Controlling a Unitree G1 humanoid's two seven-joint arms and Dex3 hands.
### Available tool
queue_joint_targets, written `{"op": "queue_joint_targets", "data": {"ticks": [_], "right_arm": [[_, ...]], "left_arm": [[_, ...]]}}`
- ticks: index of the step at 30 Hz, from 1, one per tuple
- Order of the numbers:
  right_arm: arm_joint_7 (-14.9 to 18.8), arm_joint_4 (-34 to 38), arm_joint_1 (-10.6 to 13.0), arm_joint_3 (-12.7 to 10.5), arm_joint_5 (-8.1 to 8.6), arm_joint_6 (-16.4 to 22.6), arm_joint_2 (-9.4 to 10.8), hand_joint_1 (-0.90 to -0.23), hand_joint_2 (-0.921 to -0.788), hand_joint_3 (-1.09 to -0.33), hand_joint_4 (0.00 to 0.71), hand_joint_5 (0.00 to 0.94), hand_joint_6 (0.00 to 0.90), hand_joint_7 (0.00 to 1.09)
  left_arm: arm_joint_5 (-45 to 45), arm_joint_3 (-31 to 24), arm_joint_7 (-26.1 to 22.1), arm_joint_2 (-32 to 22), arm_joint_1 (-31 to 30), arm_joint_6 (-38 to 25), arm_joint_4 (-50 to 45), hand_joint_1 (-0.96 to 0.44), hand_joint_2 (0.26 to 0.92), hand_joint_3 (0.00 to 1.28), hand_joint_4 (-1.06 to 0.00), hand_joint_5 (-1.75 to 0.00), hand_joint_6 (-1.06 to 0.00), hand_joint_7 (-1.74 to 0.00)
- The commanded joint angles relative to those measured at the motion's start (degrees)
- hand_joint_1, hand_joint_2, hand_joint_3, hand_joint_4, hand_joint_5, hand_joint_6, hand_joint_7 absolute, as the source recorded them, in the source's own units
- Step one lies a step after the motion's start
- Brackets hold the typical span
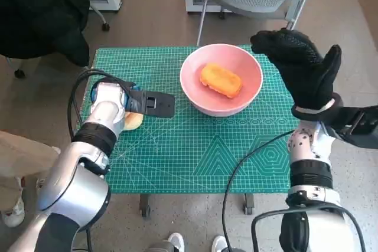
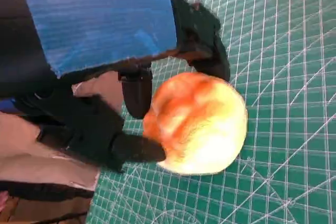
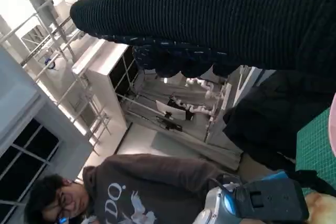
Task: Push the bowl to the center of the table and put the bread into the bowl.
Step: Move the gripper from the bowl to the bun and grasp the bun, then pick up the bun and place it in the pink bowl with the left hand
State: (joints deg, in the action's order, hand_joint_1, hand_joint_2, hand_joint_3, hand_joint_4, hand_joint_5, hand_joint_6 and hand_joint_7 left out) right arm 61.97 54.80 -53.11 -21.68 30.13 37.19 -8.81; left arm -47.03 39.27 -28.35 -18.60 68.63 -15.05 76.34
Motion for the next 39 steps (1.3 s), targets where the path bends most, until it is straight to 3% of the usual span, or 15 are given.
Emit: {"op": "queue_joint_targets", "data": {"ticks": [1,3,8,25,39], "right_arm": [[0.62,1.45,0.48,0.22,-0.39,0.32,0.04,-0.665,-0.921,-0.717,0.145,0.001,0.194,0.02],[0.72,2.03,0.22,0.17,-0.38,0.35,0.01,-0.669,-0.921,-0.717,0.146,0.001,0.194,0.02],[1.17,2.87,-0.19,0.04,-0.16,0.13,-0.02,-0.667,-0.921,-0.716,0.147,0.001,0.193,0.02],[1.78,3.96,-0.26,-0.35,-0.06,0.45,0.14,-0.645,-0.921,-0.716,0.147,0.001,0.193,0.02],[1.72,4.31,-0.38,-0.58,-0.17,0.93,0.19,-0.642,-0.921,-0.731,0.135,0.0,0.189,0.01]], "left_arm": [[2.09,-2.41,3.74,-0.47,0.11,-0.51,-1.4,0.25,0.622,0.76,-0.52,-1.53,-0.61,-0.78],[2.78,-3.26,5.03,-0.73,-0.31,-0.29,-2.06,0.1,0.674,0.63,-0.53,-1.44,-0.58,-1.11],[3.72,-4.2,6.83,-1.2,-1.08,0.37,-2.8,0.02,0.674,0.58,-0.57,-1.36,-0.59,-1.28],[4.21,-5.05,6.18,-2.19,-0.51,0.83,-3.09,0.0,0.672,0.58,-0.58,-1.35,-0.59,-1.31],[3.4,-4.12,2.11,-4.03,4.31,-1.24,-5.58,0.0,0.691,0.57,-0.55,-1.37,-0.56,-1.34]]}}
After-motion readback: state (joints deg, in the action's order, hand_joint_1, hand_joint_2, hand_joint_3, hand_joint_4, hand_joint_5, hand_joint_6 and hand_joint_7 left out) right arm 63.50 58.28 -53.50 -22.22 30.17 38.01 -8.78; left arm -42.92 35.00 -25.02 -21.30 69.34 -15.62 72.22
